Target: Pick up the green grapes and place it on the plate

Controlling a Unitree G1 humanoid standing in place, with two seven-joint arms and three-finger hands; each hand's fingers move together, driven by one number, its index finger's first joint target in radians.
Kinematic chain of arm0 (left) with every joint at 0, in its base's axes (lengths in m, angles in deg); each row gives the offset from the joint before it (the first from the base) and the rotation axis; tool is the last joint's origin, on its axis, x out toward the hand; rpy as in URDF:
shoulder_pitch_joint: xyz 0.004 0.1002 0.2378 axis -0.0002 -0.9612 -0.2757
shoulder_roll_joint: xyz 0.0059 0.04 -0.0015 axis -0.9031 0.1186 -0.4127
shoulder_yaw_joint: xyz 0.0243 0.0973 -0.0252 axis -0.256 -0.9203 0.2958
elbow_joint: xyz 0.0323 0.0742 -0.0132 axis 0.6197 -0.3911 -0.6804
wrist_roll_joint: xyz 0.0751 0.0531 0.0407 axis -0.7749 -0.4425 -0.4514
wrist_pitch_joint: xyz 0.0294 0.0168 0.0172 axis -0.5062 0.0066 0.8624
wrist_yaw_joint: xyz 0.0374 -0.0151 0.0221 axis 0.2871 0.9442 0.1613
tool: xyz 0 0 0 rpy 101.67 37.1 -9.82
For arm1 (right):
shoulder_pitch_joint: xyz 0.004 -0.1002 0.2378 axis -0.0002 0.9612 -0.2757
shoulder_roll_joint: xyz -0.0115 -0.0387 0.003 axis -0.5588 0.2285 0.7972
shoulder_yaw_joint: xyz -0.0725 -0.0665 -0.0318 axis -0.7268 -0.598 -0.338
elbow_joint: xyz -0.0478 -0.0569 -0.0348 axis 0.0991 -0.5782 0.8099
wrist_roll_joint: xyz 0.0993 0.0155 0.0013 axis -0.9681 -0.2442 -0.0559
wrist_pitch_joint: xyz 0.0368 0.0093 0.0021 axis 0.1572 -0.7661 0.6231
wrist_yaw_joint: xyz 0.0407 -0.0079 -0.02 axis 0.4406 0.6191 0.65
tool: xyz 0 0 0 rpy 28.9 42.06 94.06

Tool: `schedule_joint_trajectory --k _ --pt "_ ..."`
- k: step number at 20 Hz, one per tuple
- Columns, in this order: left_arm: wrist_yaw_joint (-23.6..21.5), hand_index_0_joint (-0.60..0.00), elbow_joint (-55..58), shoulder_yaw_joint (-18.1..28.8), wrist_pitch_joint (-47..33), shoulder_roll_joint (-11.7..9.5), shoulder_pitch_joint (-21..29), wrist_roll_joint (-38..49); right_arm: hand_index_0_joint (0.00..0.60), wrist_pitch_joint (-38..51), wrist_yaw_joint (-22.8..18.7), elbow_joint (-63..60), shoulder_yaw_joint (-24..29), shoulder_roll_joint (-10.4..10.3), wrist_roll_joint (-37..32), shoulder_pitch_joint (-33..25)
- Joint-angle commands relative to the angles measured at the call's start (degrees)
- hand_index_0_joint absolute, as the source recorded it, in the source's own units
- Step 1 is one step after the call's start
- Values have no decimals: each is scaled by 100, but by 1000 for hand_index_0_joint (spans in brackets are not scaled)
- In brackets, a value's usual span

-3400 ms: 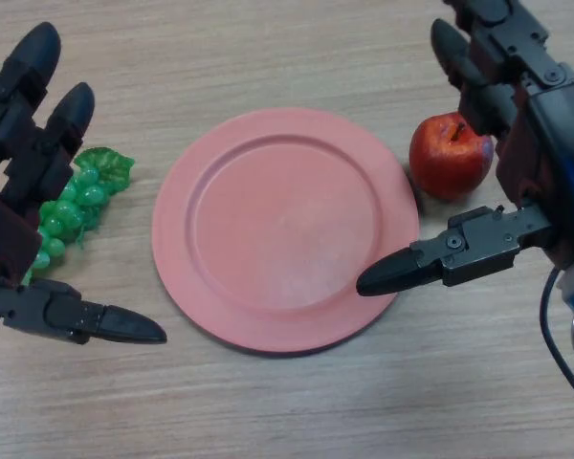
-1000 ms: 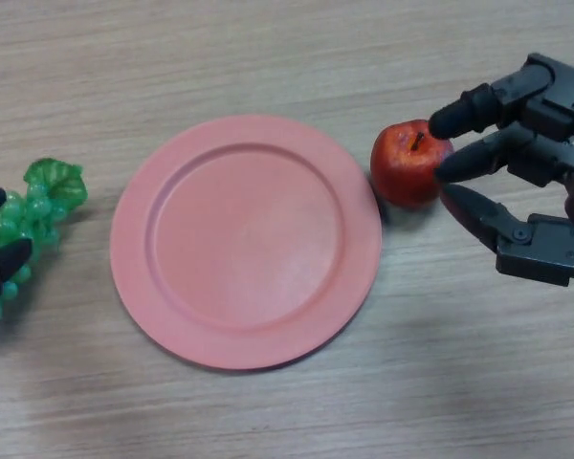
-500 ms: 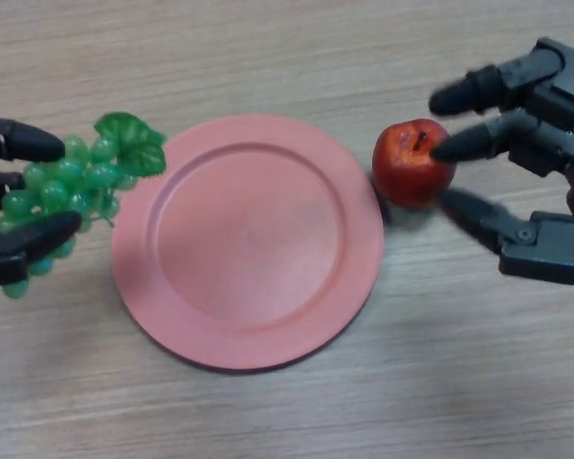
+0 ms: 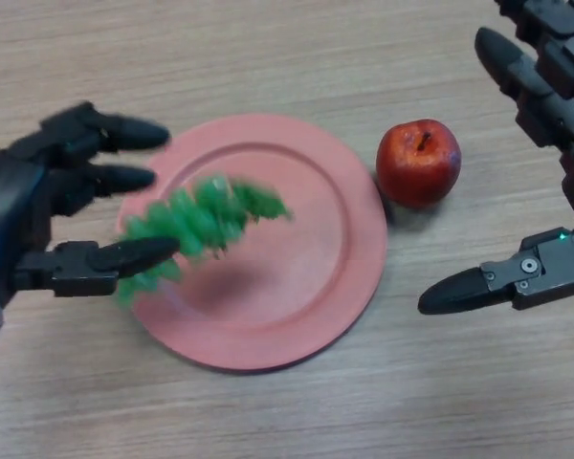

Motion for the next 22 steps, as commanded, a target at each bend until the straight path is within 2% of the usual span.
schedule_joint_trajectory --k 1,6,13,16,19,22 --pt "-396 0 366 676 -826 -312 244 -78 0 547 -6 167 67 24 160 -259" --pt "-507 0 697 927 -932 -320 108 233 0 512 18 156 -77 -45 298 -304" --pt "-720 0 1321 1334 -1031 -248 -147 1568 0 516 33 80 -284 -167 475 -409" --pt "-771 0 1314 1536 -1123 -299 -184 1955 0 489 22 53 -396 -211 565 -494" --pt "-818 0 1264 1723 -1016 -444 -164 2610 0 443 33 -1 -489 -288 633 -575" --pt "-849 0 1284 1831 -957 -560 -183 2876 0 458 28 12 -481 -336 611 -547"
